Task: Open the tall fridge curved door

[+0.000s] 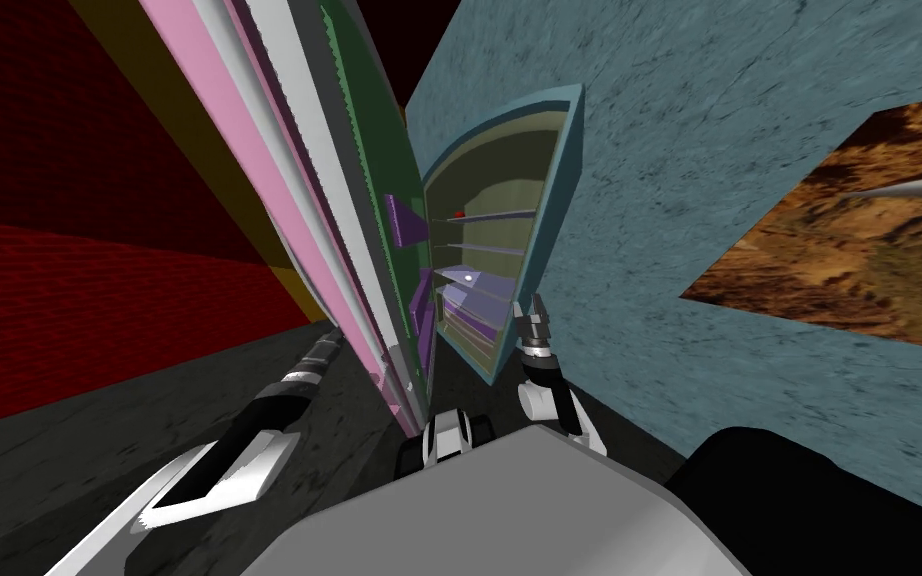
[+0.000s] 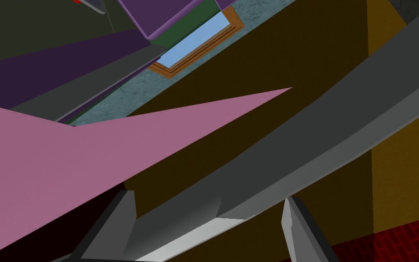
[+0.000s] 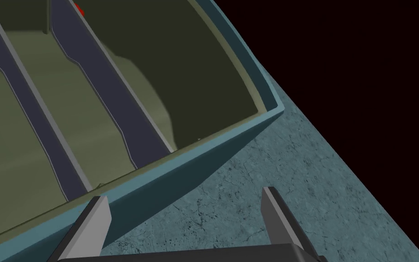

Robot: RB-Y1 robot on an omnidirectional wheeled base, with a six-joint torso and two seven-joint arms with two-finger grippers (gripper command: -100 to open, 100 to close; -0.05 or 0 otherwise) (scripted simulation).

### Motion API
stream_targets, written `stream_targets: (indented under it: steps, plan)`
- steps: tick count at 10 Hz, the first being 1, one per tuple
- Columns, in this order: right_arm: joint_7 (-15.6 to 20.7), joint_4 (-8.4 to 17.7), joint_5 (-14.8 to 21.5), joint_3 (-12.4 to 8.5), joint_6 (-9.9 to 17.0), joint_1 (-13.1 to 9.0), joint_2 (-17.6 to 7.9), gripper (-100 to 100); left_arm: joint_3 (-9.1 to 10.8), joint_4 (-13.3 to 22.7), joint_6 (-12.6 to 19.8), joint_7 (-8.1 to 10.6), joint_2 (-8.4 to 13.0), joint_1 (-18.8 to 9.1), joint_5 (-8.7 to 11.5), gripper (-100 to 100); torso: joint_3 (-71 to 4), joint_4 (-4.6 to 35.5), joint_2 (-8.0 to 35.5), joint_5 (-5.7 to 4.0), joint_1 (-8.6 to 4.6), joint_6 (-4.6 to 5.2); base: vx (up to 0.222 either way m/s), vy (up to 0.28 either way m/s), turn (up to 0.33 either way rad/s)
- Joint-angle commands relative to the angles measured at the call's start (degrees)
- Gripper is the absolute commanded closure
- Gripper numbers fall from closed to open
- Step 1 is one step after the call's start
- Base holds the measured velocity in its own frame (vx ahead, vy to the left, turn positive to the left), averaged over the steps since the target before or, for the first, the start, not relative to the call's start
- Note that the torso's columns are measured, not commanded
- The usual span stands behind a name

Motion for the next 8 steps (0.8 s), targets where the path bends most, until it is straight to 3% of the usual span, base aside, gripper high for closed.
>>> stream_targets:
  steps: [1, 4, 6, 8]
  plan:
    - [0.00, 0.00, 0.00, 0.00, 0.00, 0.00, 0.00, 0, -1.32, -0.76, -0.58, 0.83, 1.00, -0.41, 0.90, 100, 0.11, 0.04, 0.13, 0.04, 0.15, -0.07, -0.028, 0.355, -0.157]
    - [0.00, 0.00, 0.00, 0.01, 0.00, 0.01, 0.01, 0, -2.23, -0.75, -1.32, 0.56, 1.99, -0.05, 0.96, 100, 0.20, -0.06, 0.13, 0.08, 0.25, -0.23, 0.031, 0.218, -0.085]
    - [0.00, 0.00, 0.00, -0.02, 0.00, 0.01, -0.02, 0, -3.34, -1.24, -2.06, 0.89, 3.11, 0.03, 1.47, 100, 0.02, 0.06, -0.04, 0.10, 0.81, -0.08, 0.042, 0.432, -0.144]
    - [0.00, 0.00, 0.00, -0.02, 0.00, 0.02, -0.02, 0, -3.90, -1.48, -2.43, 1.05, 3.68, 0.06, 1.73, 100, 0.19, 0.02, 0.18, 0.08, 0.29, -0.22, 0.040, 0.339, -0.083]
